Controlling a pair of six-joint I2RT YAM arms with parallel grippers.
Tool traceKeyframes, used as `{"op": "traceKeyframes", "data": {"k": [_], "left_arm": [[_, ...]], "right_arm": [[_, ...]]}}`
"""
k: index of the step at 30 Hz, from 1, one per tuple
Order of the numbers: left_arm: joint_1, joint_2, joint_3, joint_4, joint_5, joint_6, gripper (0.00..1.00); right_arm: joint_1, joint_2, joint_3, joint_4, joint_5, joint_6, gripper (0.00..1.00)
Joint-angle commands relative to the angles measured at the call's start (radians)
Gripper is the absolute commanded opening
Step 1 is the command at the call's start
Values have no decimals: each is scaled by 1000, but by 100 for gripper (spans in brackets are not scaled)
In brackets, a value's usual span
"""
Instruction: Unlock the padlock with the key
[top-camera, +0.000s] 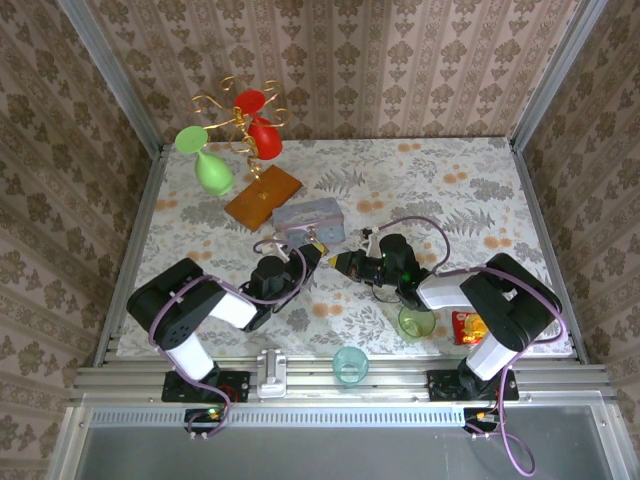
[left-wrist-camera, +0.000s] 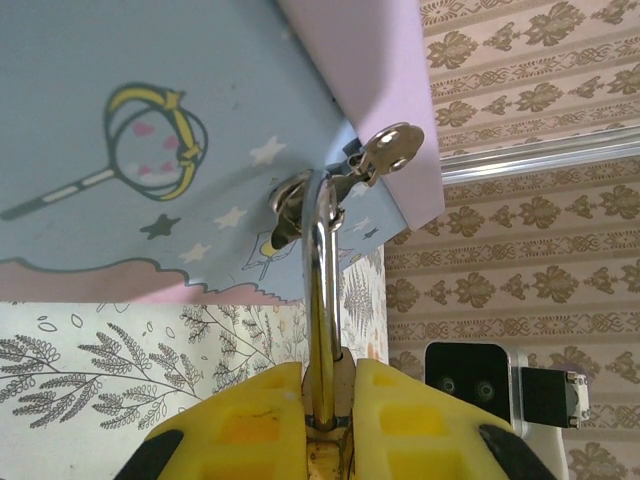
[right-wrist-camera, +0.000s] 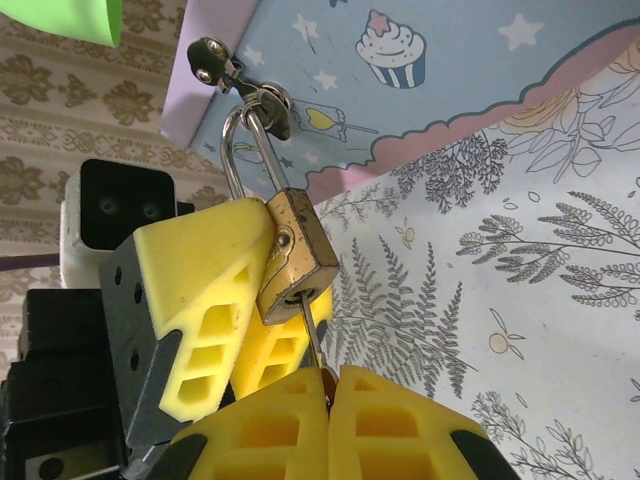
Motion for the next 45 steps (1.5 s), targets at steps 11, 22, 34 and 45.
{"op": "traceKeyframes", "data": {"k": [11, 22, 34, 45], "left_arm": [[-64, 47, 2, 80, 82, -16, 0], [-81, 62, 14, 81, 72, -11, 0], [-85, 69, 29, 80, 74, -19, 0], [-81, 81, 44, 79, 97, -22, 0]], "right_arm": [[14, -90, 74, -204, 75, -142, 0], [-34, -5, 48, -24, -21, 12, 0], [-42, 82, 29, 104, -52, 106, 0], [30, -65, 69, -243, 132, -105, 0]]}}
